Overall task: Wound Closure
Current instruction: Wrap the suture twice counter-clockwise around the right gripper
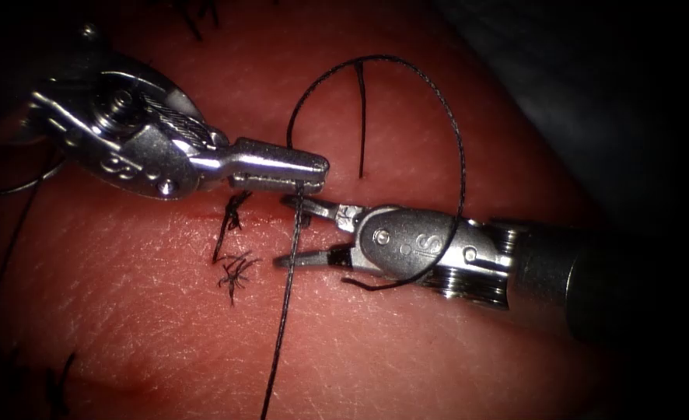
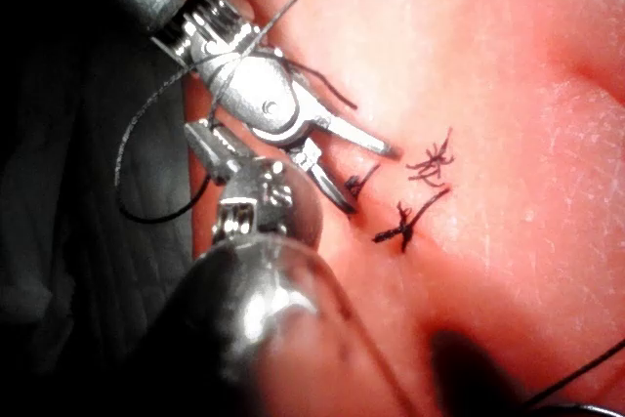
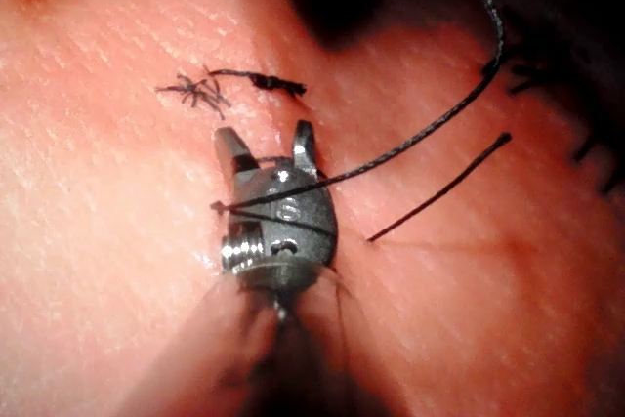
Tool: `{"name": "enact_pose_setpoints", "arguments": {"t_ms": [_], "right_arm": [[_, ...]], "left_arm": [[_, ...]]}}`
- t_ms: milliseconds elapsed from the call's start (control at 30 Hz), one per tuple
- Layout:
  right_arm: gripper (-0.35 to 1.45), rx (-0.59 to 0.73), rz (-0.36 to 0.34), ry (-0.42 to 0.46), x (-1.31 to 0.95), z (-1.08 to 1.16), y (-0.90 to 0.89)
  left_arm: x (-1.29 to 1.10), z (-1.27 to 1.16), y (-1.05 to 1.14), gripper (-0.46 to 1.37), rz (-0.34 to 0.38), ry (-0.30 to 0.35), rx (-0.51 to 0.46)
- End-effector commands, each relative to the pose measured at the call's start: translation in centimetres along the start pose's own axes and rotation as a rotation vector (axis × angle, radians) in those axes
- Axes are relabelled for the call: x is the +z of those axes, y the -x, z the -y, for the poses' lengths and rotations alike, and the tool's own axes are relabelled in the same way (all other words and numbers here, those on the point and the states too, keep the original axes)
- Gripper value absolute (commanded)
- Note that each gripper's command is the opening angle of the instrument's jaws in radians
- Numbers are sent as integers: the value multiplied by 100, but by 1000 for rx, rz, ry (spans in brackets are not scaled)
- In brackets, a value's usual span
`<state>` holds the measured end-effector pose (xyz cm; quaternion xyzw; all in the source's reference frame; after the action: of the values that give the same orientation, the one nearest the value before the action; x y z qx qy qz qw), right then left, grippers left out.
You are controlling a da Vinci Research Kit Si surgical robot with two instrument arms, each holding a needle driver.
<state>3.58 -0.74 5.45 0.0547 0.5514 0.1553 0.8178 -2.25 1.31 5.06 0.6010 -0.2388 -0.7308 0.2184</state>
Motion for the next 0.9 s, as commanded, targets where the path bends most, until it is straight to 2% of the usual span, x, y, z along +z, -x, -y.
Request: {"name": "enact_pose_setpoints", "arguments": {"t_ms": [33, 300, 400, 433, 533, 600, 633, 900], "right_arm": [[52, 0, 0, 0, 0, 0, 0], [63, 2, 0, 2, 1, -1, -1], [61, 9, -1, 1, 1, -1, -2], [54, 9, -2, 0, 0, 0, -4], [29, 9, -6, -6, 0, 3, -6], [-25, 9, -17, -21, -3, 9, -11], [-35, 9, -22, -27, -4, 11, -12], [-35, 20, -46, -59, -14, 15, -29]], "left_arm": [[0, 0, 1, -35, -1, 4, -25], [-1, -1, 1, -35, -9, 4, -77], [-1, -1, 1, -35, -19, 4, -136], [-2, -1, 2, -35, -28, 5, -189], [-3, -1, 4, -35, -37, 4, -254], [-5, -2, 5, -35, -45, 0, -318], [-6, -2, 5, -35, -46, 1, -330], [-13, -5, 15, -35, -75, -5, -393]]}}
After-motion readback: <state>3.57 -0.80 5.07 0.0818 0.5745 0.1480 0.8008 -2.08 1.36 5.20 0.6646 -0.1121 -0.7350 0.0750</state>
